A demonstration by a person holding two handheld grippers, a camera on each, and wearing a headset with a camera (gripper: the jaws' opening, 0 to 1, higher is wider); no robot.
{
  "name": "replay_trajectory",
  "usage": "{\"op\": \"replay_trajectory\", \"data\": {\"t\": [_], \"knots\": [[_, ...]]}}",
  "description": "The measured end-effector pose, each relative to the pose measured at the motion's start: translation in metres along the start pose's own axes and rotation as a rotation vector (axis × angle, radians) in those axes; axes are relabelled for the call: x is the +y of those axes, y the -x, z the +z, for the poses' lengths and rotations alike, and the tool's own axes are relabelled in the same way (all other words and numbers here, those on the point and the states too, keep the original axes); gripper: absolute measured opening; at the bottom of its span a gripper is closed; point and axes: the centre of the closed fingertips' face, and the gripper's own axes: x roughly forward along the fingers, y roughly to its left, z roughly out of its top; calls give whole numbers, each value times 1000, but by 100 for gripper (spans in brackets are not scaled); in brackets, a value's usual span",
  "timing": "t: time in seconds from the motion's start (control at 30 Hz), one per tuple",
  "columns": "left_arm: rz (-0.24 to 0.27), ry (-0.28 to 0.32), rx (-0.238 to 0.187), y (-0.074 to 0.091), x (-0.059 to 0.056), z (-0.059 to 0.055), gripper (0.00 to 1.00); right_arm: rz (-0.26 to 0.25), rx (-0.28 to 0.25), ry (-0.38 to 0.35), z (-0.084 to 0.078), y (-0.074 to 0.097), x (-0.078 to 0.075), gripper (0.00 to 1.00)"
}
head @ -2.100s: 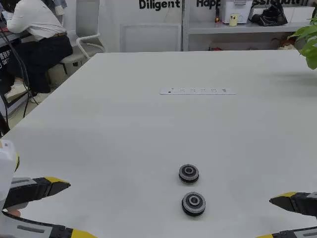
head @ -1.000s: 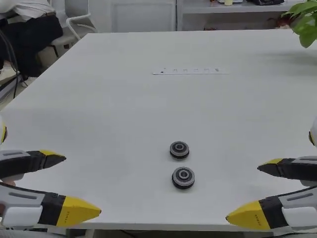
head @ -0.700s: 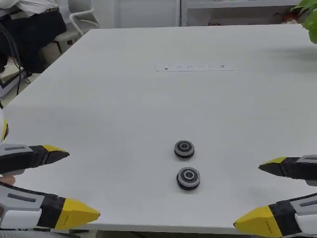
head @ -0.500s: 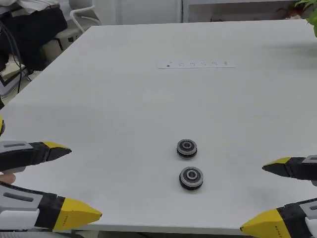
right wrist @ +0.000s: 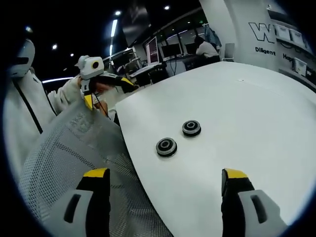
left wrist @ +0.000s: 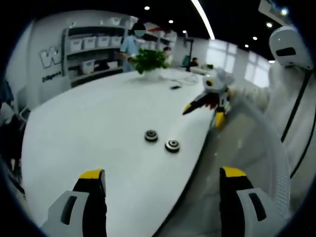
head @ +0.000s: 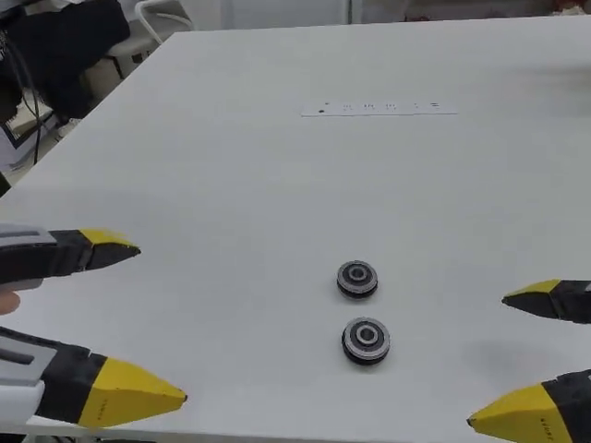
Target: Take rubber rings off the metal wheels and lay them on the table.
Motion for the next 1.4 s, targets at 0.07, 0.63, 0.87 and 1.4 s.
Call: {"op": "replay_trajectory", "data": {"t": [0.07, 0.63, 0.87, 1.4], "knots": [[-4, -20, -9, -2, 2, 10, 97, -1, -14, -2, 4, 0, -3, 90], [-112, -105, -41, -55, 0, 45, 94, 48, -137, 16, 43, -7, -14, 86], [-151, -156, -80, -75, -4, 54, 90, 76, -149, 22, 44, -16, -15, 83], [-218, -193, -86, -128, -16, 36, 81, 150, -200, 132, 48, -36, -9, 77]]}}
